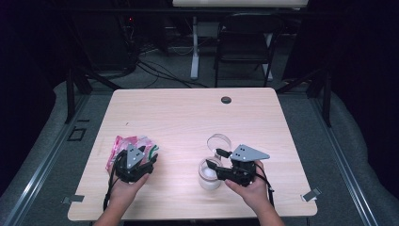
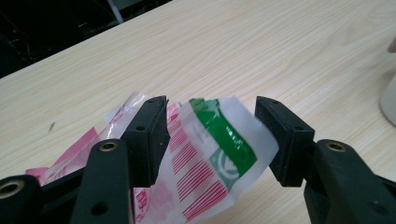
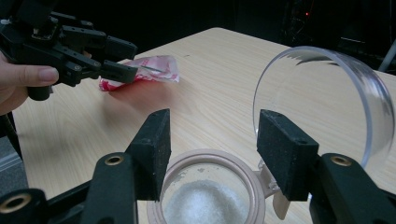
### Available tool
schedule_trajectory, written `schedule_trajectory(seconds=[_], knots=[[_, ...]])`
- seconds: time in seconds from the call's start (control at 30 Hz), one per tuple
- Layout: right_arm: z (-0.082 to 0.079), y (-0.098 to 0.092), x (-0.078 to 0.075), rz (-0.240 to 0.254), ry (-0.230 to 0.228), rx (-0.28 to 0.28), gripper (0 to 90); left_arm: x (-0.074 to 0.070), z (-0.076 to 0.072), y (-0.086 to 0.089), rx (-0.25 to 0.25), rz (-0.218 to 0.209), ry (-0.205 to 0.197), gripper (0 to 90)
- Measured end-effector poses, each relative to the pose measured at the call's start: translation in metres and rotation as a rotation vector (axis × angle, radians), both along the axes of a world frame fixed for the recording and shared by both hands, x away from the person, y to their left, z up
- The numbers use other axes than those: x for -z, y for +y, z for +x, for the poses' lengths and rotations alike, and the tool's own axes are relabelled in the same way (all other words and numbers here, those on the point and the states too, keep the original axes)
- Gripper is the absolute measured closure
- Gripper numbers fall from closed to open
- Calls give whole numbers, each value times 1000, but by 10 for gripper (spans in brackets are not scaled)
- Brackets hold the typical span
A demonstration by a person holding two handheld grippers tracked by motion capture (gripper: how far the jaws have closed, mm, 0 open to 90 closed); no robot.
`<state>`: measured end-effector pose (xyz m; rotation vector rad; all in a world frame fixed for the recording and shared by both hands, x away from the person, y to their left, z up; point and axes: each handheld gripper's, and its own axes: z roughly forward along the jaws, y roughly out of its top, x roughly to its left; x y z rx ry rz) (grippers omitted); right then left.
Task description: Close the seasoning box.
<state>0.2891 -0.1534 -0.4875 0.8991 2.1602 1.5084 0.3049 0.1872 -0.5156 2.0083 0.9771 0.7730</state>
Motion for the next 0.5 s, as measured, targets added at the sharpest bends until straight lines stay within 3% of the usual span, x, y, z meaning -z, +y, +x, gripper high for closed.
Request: schedule_trajectory(seconds=[0.1,0.23,0.5], knots=[[-1,1,0,-4,-2,2,446,-1,-1,-7,10,16,2,450],[-2,0,-1,2,-1,-3,446,-1,-2,-17,34,-8,15,434],[-3,-2,-4,-3,-12,0,450,4,-7,-30,70,-4,12,424]])
